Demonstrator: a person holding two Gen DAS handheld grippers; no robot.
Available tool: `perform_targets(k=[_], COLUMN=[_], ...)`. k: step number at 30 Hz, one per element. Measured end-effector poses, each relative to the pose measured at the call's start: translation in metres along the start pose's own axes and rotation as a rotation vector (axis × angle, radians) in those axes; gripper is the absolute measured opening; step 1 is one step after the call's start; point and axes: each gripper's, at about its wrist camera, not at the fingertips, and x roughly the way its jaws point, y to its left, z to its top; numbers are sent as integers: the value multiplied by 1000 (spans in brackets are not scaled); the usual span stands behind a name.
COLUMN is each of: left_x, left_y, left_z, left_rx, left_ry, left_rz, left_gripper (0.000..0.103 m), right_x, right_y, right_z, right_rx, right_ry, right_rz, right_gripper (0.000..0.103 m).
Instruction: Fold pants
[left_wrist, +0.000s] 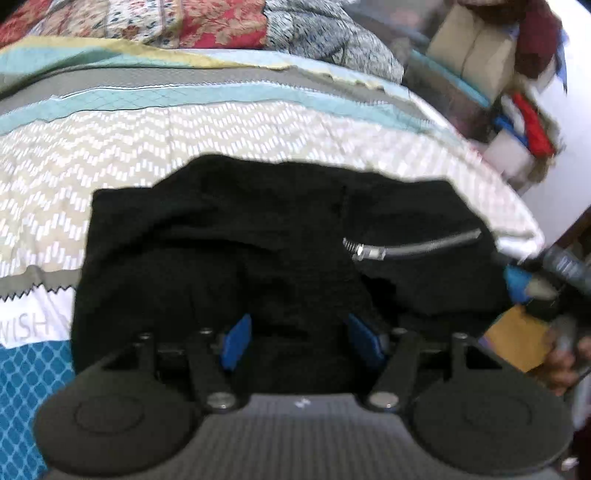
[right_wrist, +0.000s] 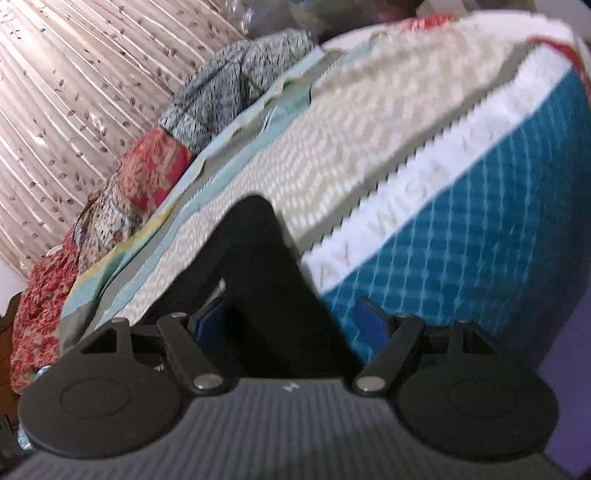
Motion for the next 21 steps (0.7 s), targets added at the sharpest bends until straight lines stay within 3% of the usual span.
perform_targets(k=[1, 2, 4, 8, 10, 12, 16, 17, 19, 21], left_x=[-8, -19, -39, -67, -74, -77, -66, -61, -54, -49], left_y=[3, 7, 17, 30, 27, 21, 17, 19, 28, 46], left_z=[4, 7, 14, 32, 39, 44, 43, 41, 36, 29], left_rx=[-22, -48, -103, -180, -181, -168, -143, -153, -174, -222], left_ry=[-21, -50, -103, -174, -194, -204, -161, -147, -118, -88], left_rz=[-16, -28, -41, -79, -105, -131, -167, -173, -202, -132], left_gripper=[60, 60, 61, 66, 89, 98, 99, 94, 35, 21], right_x=[1, -1, -14, -41, -48, -45, -29, -26, -20, -12], right_y=[2, 8, 22, 72, 105, 140, 190, 200, 216, 232], right_z=[-2, 0, 6, 6, -4, -18, -53, -62, -81, -98], right_rx=[-13, -29, -76, -228, -331, -434, -553, -585, -647, -698], right_ry=[18, 44, 43, 24, 44, 80, 208, 232, 278, 308], right_rz=[15, 16, 30, 197, 272, 317, 390, 406, 423, 424], right_gripper=[26, 19, 17, 17, 17, 17, 18, 18, 18, 22])
